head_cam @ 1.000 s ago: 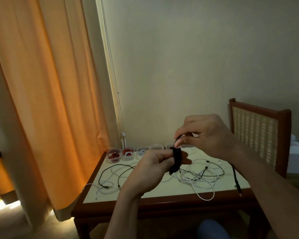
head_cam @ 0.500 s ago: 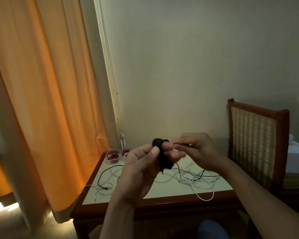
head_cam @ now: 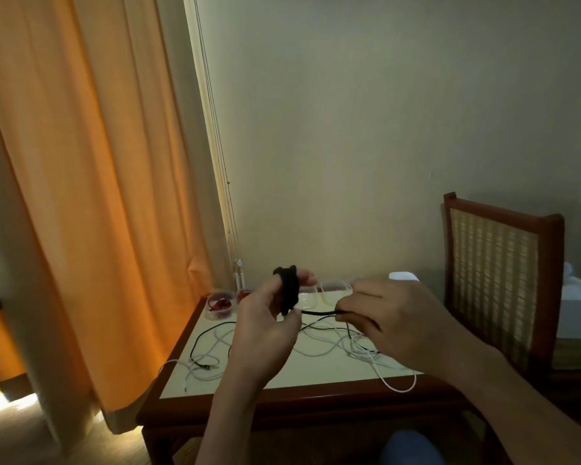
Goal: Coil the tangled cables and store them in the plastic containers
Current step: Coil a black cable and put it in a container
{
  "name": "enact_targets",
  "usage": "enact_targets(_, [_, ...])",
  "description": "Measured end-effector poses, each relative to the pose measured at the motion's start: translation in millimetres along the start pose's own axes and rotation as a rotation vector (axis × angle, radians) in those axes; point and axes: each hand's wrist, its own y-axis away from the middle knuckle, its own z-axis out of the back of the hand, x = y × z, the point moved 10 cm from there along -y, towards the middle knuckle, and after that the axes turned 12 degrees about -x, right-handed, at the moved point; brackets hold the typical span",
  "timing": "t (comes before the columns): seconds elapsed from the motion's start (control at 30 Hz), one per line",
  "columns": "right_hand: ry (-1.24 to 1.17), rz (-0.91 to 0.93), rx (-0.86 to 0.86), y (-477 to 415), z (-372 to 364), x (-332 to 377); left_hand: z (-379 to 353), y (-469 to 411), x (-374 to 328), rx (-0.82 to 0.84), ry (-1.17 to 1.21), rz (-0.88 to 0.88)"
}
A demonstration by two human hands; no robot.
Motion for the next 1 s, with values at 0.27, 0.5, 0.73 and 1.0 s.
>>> enact_targets(0.27, [-0.243, -0.163, -0.116, -15.3, 13.0, -22.3, -35.3, 15.8, -4.9, 0.356, -0.131, 0.053])
enact_targets(0.5, [-0.827, -0.697, 0.113, 11.0, -29.9, -33.6, -34.5, 22.2, -14.9, 0.455, 0.282, 0.164])
enact_targets(0.73, [-0.724, -0.677, 0.075, 6.3, -15.9, -27.8, -36.3, 18.3, -14.0, 0.429, 0.386, 0.171])
enact_targets(1.0, [-0.652, -0.699, 0.034, 16.6, -12.8, -29.8, -45.4, 17.6, -6.0, 0.363, 0.331, 0.206])
